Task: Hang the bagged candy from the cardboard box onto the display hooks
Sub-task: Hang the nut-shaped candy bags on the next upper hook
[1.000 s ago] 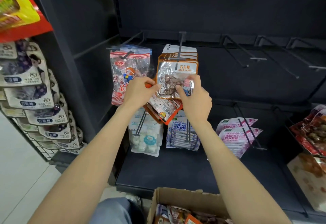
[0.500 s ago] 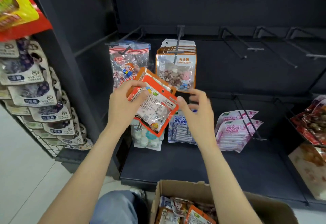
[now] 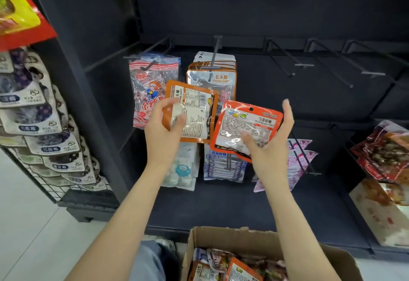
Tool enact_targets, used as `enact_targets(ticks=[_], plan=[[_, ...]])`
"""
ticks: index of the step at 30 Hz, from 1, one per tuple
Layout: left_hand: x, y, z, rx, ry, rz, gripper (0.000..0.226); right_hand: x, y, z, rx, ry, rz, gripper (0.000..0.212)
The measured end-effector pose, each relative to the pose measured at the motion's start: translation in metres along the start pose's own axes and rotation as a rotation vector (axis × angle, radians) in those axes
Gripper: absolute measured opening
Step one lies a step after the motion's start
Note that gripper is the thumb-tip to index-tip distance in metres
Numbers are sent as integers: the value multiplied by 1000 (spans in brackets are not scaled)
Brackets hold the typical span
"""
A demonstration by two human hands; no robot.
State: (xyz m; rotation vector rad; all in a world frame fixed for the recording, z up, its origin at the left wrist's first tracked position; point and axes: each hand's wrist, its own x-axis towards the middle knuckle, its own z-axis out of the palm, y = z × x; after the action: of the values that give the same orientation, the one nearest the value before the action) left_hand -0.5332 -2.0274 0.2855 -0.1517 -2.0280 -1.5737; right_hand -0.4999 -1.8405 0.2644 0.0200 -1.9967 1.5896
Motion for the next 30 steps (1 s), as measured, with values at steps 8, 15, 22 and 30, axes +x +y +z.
enact_targets(ticks=[8, 15, 22, 30], plan=[[-13, 21, 23, 168, -150, 68, 29, -6, -11, 31, -634, -165, -455, 41], [-7, 32, 26, -250, -310, -272, 25, 0, 4, 26, -677, -34, -557, 23], [19, 11, 12, -229, -279, -433, 36, 26, -5, 17, 9, -423, 113, 26], [36, 0, 43, -84, -20, -206, 11, 45, -3, 37, -297, -145, 21, 35]])
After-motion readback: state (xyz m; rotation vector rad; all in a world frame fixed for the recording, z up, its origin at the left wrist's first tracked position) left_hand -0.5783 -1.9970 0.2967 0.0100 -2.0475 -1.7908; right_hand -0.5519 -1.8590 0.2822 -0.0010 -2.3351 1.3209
